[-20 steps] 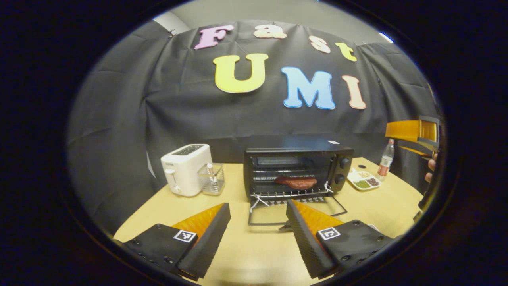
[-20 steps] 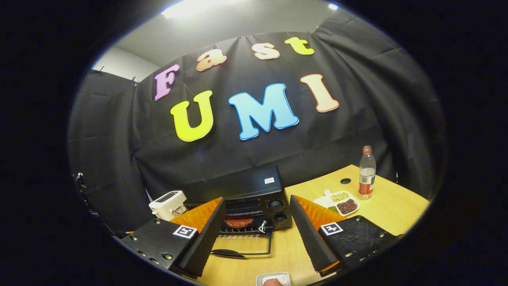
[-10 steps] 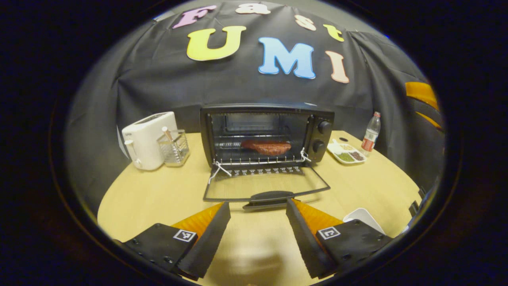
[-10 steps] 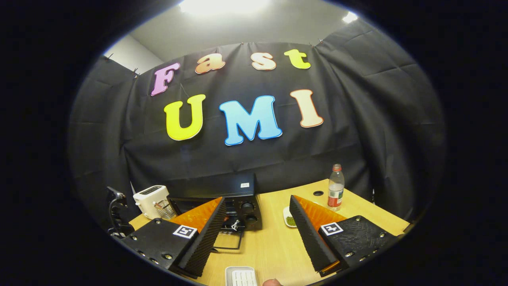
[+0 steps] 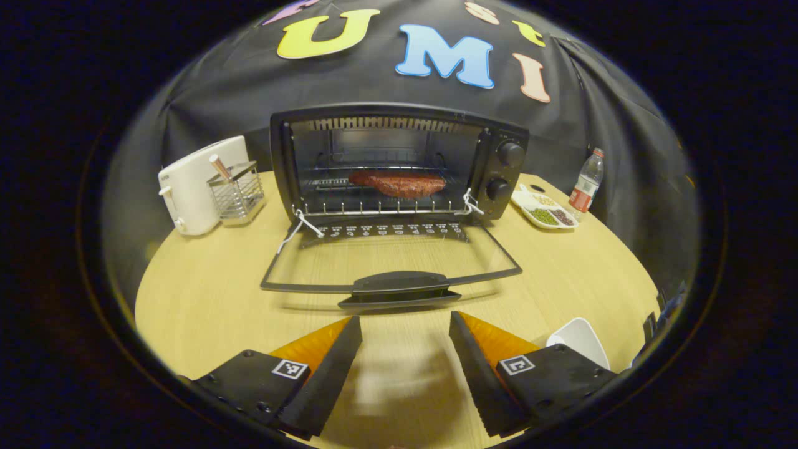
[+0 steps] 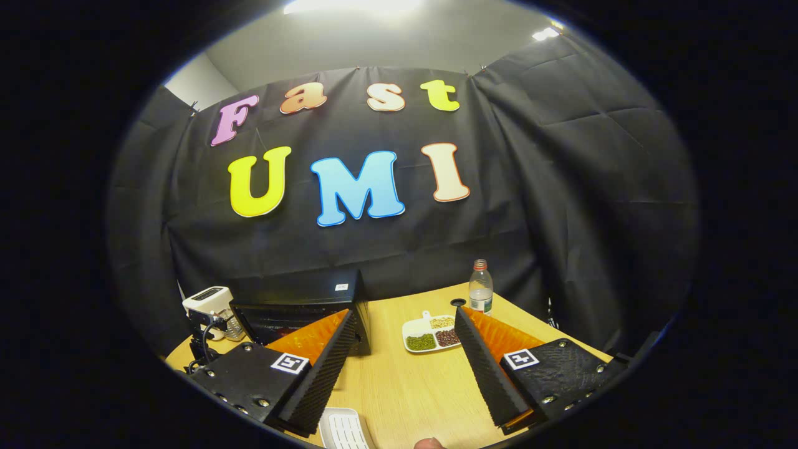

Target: Open the electric oven with the left hand, put the food in, and close the electric oven.

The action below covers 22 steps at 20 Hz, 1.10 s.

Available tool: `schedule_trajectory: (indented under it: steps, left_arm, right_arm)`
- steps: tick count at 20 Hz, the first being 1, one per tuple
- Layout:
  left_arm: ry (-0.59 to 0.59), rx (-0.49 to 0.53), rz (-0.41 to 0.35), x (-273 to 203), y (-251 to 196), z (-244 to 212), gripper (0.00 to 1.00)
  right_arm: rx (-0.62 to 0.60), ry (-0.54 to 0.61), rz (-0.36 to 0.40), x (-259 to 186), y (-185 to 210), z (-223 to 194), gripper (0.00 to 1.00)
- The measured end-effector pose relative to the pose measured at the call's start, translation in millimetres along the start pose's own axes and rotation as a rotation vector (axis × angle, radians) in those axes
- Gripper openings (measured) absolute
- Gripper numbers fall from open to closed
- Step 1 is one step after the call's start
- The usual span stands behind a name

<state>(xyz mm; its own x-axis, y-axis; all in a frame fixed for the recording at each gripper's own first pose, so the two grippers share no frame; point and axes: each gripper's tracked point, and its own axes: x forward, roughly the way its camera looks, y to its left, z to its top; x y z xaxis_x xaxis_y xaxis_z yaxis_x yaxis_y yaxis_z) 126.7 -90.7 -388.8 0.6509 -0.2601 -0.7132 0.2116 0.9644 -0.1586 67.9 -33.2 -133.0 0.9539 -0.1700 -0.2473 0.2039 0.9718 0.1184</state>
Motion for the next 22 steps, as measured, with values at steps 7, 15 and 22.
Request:
schedule_trajectory:
  steps: [7,15,22]
  left_arm:
    - [0.022,0.014,0.032,25,2,-1,0.96]
    - [-0.015,0.0,0.073,21,3,6,0.95]
    - [-0.09,-0.004,0.067,-8,-1,30,0.95]
  right_arm:
    - [-0.041,0.01,-0.024,-11,-9,-1,0.98]
    - [-0.058,0.02,0.031,-8,9,-2,0.98]
    - [-0.055,0.027,0.088,-3,29,-7,0.98]
